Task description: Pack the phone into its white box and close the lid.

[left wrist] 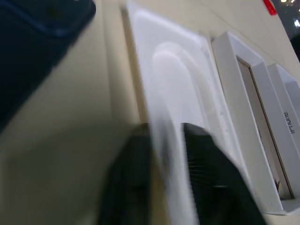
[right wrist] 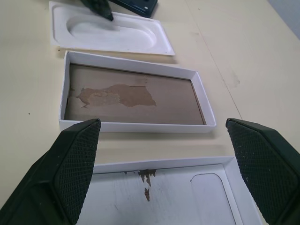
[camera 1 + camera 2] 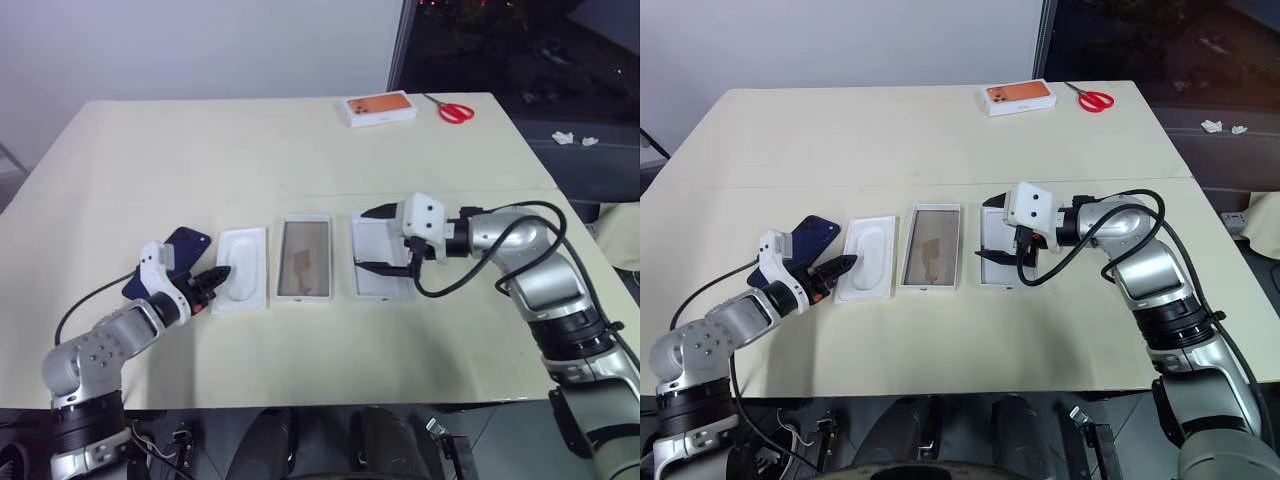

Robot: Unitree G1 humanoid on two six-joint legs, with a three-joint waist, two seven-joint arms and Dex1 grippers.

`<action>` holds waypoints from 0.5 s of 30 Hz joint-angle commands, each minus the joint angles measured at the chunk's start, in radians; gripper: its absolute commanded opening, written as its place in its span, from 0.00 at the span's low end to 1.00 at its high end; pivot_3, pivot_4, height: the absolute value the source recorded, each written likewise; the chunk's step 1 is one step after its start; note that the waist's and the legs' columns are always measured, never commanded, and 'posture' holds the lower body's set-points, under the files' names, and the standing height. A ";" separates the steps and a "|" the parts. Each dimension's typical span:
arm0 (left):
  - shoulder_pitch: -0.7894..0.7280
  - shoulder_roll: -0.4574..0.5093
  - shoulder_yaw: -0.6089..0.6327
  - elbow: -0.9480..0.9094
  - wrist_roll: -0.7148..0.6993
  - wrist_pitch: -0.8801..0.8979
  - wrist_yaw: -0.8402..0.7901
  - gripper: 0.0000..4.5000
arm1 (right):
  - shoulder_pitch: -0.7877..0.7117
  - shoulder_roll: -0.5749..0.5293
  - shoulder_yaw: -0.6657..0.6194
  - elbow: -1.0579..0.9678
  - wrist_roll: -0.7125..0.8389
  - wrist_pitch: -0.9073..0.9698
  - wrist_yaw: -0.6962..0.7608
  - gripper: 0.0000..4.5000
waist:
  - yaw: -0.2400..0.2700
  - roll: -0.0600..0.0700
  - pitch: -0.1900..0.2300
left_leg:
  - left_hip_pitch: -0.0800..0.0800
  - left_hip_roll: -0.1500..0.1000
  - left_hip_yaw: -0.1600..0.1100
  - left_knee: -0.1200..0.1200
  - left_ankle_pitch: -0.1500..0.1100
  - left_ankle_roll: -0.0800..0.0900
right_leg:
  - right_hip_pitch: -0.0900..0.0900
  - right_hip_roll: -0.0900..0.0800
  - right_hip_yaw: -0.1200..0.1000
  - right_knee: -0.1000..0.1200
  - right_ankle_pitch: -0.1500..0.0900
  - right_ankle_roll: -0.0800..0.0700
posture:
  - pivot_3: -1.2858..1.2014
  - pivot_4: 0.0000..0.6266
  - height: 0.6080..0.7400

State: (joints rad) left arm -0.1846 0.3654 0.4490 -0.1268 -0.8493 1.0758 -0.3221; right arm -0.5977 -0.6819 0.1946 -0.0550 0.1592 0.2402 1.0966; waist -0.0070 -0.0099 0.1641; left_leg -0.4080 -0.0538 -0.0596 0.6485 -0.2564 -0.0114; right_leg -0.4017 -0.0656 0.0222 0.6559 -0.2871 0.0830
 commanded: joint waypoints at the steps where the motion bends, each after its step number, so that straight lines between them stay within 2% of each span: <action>1: 0.018 -0.012 -0.012 0.009 -0.021 0.021 -0.001 0.23 | -0.002 0.002 -0.024 -0.048 0.012 -0.008 -0.009 1.00 | 0.000 0.000 0.000 | 0.000 0.000 0.000 0.000 0.000 0.000 | 0.000 0.000 0.000 0.000 0.000 0.000 | 0.52 0.24 1.00; 15: 0.026 -0.034 -0.009 0.051 -0.033 -0.005 0.000 0.23 | -0.014 0.017 -0.032 -0.075 0.044 0.028 -0.023 1.00 | 0.002 0.000 0.000 | 0.001 0.000 0.000 0.000 0.000 0.000 | 0.001 0.000 0.000 0.000 0.000 0.000 | 0.52 0.24 1.00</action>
State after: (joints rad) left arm -0.1784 0.3354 0.4652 -0.0973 -0.8856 1.0555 -0.3247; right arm -0.5946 -0.6732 0.1896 -0.0827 0.1813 0.2740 1.0809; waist -0.0054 -0.0098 0.1639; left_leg -0.4075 -0.0539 -0.0598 0.6487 -0.2564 -0.0114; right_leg -0.4008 -0.0656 0.0220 0.6558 -0.2871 0.0829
